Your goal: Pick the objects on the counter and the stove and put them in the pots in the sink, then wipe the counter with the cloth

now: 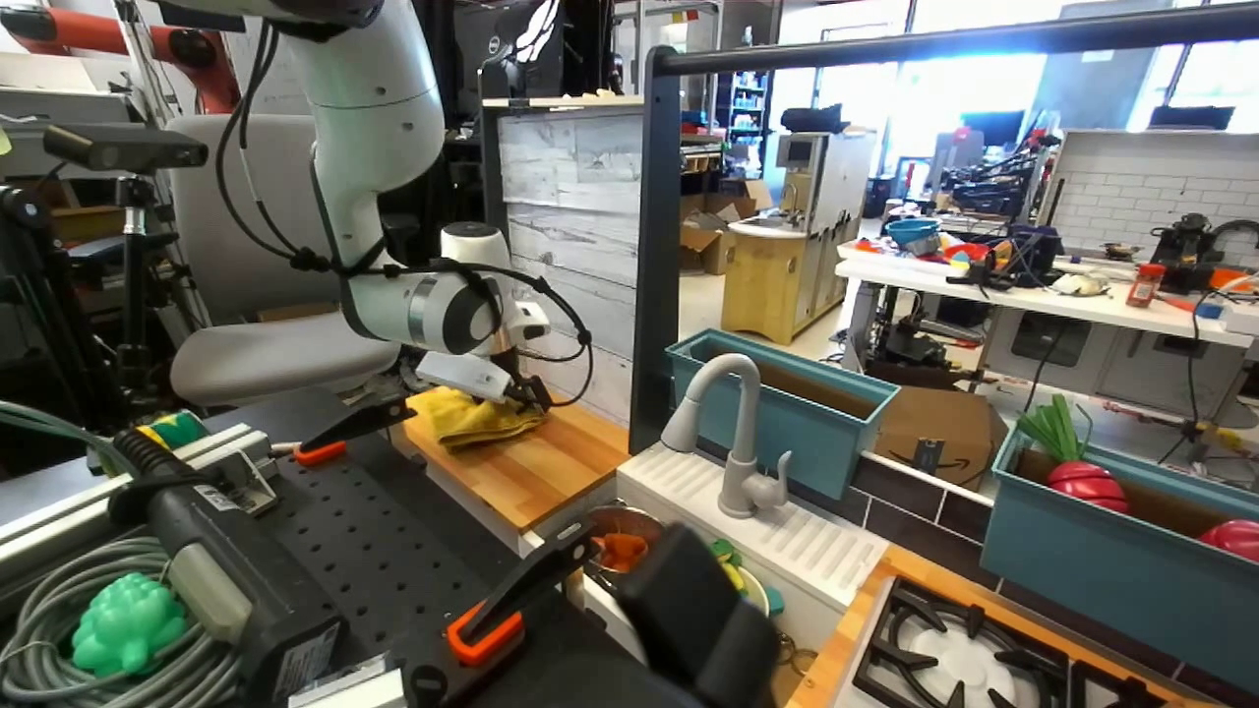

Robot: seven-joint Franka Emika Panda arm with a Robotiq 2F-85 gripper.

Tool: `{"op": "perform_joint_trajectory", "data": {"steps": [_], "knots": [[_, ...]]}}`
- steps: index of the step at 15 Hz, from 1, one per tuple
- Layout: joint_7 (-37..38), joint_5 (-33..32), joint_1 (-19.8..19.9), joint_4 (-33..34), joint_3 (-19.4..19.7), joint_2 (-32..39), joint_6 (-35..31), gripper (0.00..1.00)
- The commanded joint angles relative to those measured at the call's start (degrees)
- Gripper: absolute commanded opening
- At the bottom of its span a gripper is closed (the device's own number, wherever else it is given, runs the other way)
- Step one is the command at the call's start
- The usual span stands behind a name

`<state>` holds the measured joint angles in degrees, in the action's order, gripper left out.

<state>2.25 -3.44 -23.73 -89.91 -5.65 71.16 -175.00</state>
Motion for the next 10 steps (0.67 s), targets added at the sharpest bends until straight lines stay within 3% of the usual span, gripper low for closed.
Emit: {"op": "perform_joint_trajectory", "data": {"steps": [1, 4, 6, 10], "knots": [[1.33, 2.2, 6.3, -7.12, 1.76, -1.99, -3.93, 1.0], [-0.65, 1.43, 10.93, -9.1, 0.91, -2.48, -5.26, 1.0], [-1.85, 0.22, 9.76, -6.93, 0.48, -1.32, -4.23, 1.0], [-2.5, -0.2, 5.48, -2.47, -4.19, -0.01, -0.39, 1.0]]}}
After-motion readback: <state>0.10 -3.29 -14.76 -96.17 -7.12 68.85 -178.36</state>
